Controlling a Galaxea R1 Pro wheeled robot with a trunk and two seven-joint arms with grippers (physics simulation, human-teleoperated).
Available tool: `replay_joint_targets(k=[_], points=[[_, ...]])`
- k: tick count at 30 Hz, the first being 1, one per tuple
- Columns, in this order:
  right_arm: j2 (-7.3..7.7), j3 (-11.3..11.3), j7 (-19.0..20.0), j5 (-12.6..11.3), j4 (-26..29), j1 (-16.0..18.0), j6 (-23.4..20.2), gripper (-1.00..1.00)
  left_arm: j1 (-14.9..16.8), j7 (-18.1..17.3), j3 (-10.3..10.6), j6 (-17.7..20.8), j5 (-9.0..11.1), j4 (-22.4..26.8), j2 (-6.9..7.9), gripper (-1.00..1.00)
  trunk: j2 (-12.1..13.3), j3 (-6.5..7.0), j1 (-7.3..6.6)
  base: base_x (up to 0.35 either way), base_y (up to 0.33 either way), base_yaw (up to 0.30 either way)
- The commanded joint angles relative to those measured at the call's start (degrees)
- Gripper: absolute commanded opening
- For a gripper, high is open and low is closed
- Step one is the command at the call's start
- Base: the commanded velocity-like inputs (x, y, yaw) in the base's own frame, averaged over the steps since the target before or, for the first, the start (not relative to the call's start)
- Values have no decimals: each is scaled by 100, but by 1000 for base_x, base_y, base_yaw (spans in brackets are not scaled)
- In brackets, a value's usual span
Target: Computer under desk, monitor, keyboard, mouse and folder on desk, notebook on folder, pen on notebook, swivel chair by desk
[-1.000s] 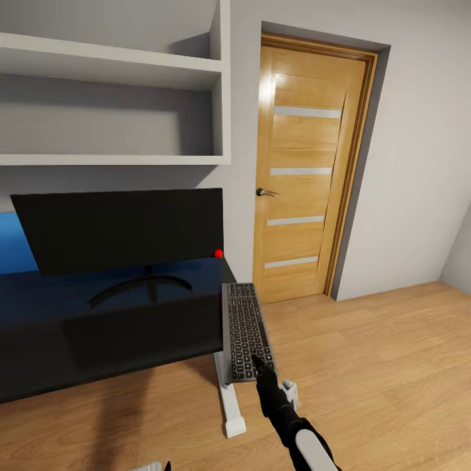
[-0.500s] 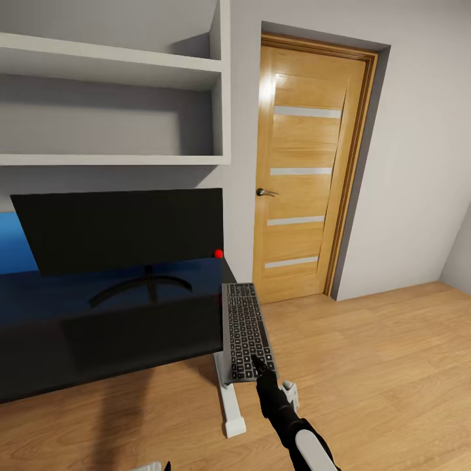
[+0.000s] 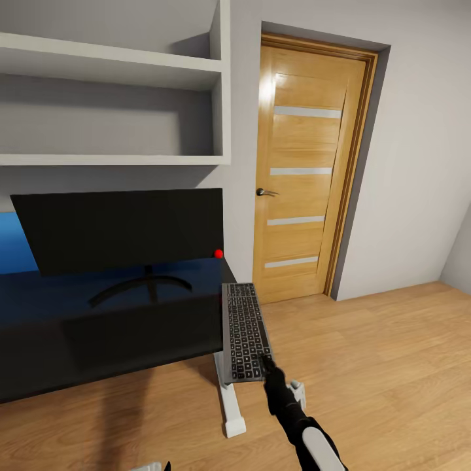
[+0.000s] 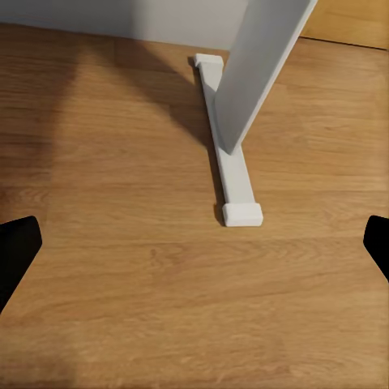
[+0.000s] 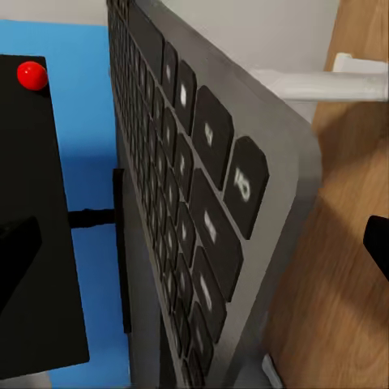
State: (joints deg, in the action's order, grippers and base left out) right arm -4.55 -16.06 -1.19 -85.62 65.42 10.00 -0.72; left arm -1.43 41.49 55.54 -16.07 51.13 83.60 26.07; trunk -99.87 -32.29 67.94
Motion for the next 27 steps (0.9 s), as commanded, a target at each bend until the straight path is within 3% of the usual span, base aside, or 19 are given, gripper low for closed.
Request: replay_joint_targets(k=[1, 14, 22, 27], points=[[5, 19, -13, -81, 6, 2, -8, 100, 3, 8, 10, -37, 46, 9, 3, 100, -3, -5, 0, 0, 0, 0], [15, 152, -13, -148, 6, 2, -7, 100, 6, 8, 10, -37, 46, 8, 3, 100, -3, -5, 0, 0, 0, 0], [23, 538, -20, -141, 6, 2, -7, 100, 3, 8, 10, -37, 46, 7, 3, 100, -3, -5, 0, 0, 0, 0], [27, 614, -62, -140, 6, 2, -7, 100, 4, 8, 10, -37, 45, 7, 3, 100, -3, -5, 0, 0, 0, 0]])
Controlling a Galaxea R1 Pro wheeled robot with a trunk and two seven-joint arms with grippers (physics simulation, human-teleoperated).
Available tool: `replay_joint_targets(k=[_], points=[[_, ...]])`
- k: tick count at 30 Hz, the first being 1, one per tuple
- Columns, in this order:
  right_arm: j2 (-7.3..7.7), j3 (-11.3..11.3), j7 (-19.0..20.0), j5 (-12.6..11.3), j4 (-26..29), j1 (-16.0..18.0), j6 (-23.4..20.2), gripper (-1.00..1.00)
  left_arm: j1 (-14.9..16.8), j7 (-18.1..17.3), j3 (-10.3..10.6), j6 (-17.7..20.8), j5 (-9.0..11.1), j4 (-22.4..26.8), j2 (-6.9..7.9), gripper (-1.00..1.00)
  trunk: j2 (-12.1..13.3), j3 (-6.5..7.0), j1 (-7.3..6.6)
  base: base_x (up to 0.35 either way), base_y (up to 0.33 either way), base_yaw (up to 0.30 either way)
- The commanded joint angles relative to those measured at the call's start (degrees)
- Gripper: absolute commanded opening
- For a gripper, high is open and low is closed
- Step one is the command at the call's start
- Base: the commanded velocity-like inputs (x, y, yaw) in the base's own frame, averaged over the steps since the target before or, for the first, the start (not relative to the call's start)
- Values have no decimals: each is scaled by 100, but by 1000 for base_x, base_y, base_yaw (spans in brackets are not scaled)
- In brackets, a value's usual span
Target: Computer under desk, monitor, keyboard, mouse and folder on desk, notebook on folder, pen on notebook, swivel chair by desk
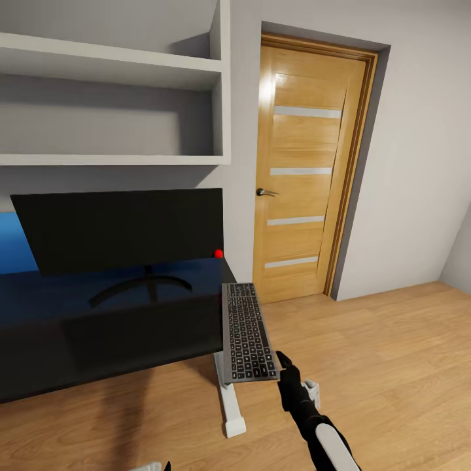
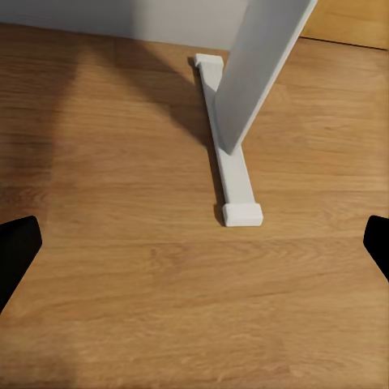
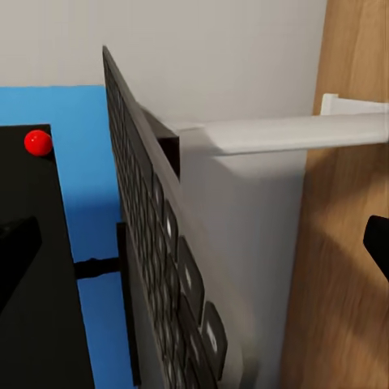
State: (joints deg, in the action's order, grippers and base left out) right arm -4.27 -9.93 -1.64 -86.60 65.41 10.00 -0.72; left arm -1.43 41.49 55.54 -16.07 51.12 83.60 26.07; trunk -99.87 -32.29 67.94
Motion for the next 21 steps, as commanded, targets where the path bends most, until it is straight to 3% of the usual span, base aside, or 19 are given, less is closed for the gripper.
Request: replay_joint_targets(k=[1, 2, 6, 8, 10, 14, 17, 18, 21], points=[[2, 20, -28, -41, 7, 2, -8, 100, 5, 8, 10, -37, 47, 8, 3, 100, -3, -5, 0, 0, 0, 0], [4, 127, -46, -38, 7, 2, -8, 100, 5, 8, 10, -37, 44, 8, 3, 100, -3, -5, 0, 0, 0, 0], [22, 165, -53, -20, 10, 6, 3, 100, 3, 11, 13, -37, 46, 8, -3, 100, -3, -5, 0, 0, 0, 0], [110, 178, -54, -2, 12, 10, 31, 100, 3, 15, 16, -37, 45, 8, -8, 100, -3, -5, 0, 0, 0, 0], [369, 318, -54, 12, -6, 23, 145, 100, 3, 16, 18, -33, 47, 8, -12, 100, -3, -5, 0, 0, 0, 0], [616, 491, -43, 32, -59, 27, 205, 100, 4, 12, 18, -29, 47, 8, -19, 100, -3, -5, 0, 0, 0, 0], [951, 533, -34, 138, -255, 28, 225, 100, 4, 9, 19, -29, 47, 4, -22, 100, -3, -5, 0, 0, 0, 0], [1289, 548, -30, 366, -934, 28, 235, 100, 6, 8, 25, -28, 48, -48, -29, 100, -3, -5, 0, 0, 0, 0], [1395, 553, -30, 750, -1429, 33, 244, 100, 7, 8, 26, -28, 48, -104, -43, 100, -3, -5, 0, 0, 0, 0]])
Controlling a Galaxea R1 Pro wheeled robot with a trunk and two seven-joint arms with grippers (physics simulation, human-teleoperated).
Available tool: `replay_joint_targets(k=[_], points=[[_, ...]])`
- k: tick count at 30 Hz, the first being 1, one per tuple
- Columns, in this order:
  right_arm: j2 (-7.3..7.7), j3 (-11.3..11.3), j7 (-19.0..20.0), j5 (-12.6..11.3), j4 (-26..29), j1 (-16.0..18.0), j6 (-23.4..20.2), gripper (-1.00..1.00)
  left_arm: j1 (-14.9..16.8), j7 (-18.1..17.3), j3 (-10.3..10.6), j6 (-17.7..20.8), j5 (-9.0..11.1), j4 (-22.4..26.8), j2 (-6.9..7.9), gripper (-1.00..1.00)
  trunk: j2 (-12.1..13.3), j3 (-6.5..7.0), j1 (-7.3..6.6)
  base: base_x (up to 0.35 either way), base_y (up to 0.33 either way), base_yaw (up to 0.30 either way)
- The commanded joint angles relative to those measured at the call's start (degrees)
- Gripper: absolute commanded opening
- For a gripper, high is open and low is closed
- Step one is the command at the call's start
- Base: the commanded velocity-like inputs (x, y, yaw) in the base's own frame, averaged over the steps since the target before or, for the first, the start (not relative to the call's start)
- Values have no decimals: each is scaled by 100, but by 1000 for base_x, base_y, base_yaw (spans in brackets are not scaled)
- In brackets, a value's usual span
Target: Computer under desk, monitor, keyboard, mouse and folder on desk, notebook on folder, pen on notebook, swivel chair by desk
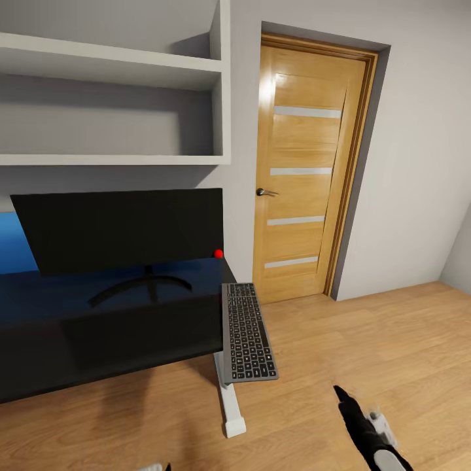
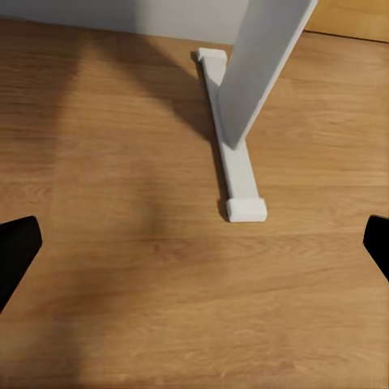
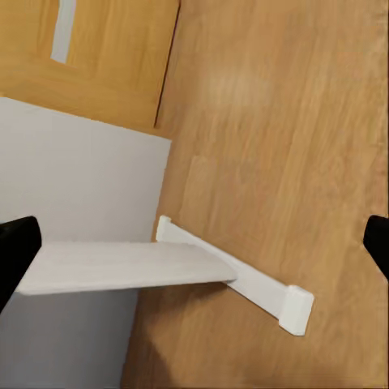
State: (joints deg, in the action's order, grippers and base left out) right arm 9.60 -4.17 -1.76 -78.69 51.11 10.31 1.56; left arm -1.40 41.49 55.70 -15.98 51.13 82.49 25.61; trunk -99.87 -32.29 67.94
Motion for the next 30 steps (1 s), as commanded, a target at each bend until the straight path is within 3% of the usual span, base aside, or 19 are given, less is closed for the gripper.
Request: replay_joint_targets(k=[1, 7, 9, 11, 12, 14, 21, 30], points=[[24, -22, -20, 188, -123, 4, 36, 100, 4, 9, 9, -37, 46, -30, -27, 100, -3, -5, 0, 0, 0, 0], [16, -67, -20, 1423, -857, 6, 382, 100, 2, -2, -30, -21, 46, -406, -246, 100, 37, 13, -22, 0, 0, 0], [-157, -84, -24, 2561, -1655, 4, 1172, 100, 1, -31, -195, 4, 36, -882, -562, 100, 117, 49, -66, 0, 0, 0], [-231, -87, -26, 3006, -1960, 5, 1581, 100, 2, -44, -320, 12, 31, -1068, -702, 100, 198, 85, -110, 0, 0, 0], [-338, -87, -38, 3803, -2686, 6, 2534, 100, 5, -69, -711, 30, 23, -1531, -1020, 100, 238, 103, -132, 0, 0, 0], [-382, -87, -33, 3950, -2893, 6, 2745, 100, 6, -74, -859, 50, 21, -1708, -1100, 100, 318, 139, -176, 0, 0, 0], [-816, -92, 16, 4175, -3116, 6, 3084, 100, 6, -79, -1161, 199, 13, -1914, -1180, 100, 599, 265, -330, 0, 0, 0], [-944, -108, 17, 4264, -3354, 6, 3266, 100, 5, -72, -1208, 217, 6, -1937, -1189, 100, 960, 426, -527, 0, 0, 0]])
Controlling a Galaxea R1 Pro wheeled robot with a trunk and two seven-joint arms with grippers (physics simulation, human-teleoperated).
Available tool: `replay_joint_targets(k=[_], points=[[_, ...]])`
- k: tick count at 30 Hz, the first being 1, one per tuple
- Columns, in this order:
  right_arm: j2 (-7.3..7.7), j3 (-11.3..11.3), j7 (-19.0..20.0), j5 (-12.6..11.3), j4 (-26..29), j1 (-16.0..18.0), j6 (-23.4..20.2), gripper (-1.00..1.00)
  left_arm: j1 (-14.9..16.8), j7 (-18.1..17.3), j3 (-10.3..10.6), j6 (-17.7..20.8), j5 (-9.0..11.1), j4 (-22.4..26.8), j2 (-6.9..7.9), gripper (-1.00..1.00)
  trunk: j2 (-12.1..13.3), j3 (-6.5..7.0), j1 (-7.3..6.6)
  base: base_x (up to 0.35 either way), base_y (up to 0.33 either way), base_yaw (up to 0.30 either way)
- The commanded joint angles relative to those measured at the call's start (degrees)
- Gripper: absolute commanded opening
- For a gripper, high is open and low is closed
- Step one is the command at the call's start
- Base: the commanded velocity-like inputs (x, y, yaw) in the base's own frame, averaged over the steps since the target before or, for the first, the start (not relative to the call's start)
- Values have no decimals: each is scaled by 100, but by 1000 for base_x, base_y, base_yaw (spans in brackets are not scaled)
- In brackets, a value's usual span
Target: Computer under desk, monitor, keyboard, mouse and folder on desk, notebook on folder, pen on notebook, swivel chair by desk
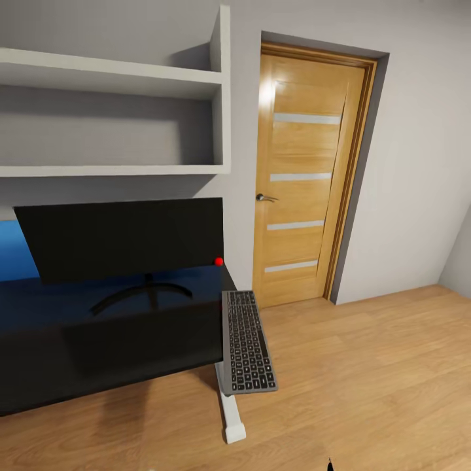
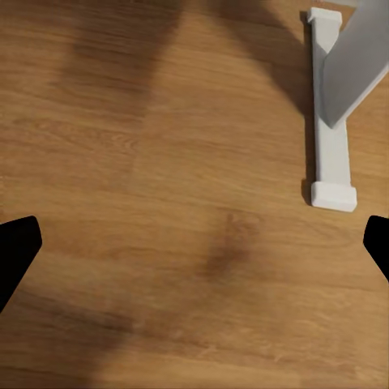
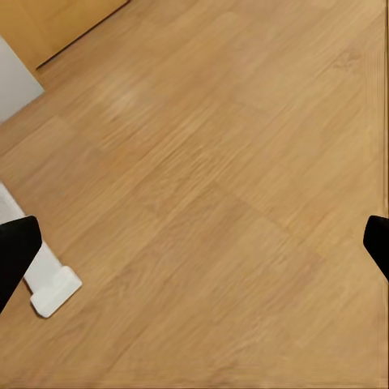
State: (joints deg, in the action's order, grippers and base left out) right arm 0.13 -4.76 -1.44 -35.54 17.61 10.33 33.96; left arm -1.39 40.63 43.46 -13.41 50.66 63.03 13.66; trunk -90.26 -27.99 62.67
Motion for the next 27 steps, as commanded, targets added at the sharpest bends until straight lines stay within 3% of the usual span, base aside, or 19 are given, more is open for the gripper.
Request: replay_joint_targets(k=[1, 6, 14, 22, 27], points=[[2, -50, -15, -49, -32, 4, 32, 100, 3, 15, 16, -39, 52, 9, 5, 100, 39, 14, -23, 0, 0, 0], [-71, -68, -10, 1, -139, 4, 68, 100, 4, 23, 14, -39, 49, 6, 5, 100, 239, 104, -133, 0, 0, 0], [-141, -116, -22, 546, -180, 4, 91, 100, 3, 28, 14, -34, 51, -26, -1, 100, 560, 247, -308, 0, 0, 0], [-152, -129, -23, 606, -201, 4, 86, 100, 4, 27, 14, -30, 52, -117, -30, 100, 881, 369, -484, 0, 0, 49], [-149, -130, -23, 609, -206, 4, 84, 100, 5, 31, 14, -38, 49, -131, -60, 100, 881, 335, -484, 0, 0, 138]])
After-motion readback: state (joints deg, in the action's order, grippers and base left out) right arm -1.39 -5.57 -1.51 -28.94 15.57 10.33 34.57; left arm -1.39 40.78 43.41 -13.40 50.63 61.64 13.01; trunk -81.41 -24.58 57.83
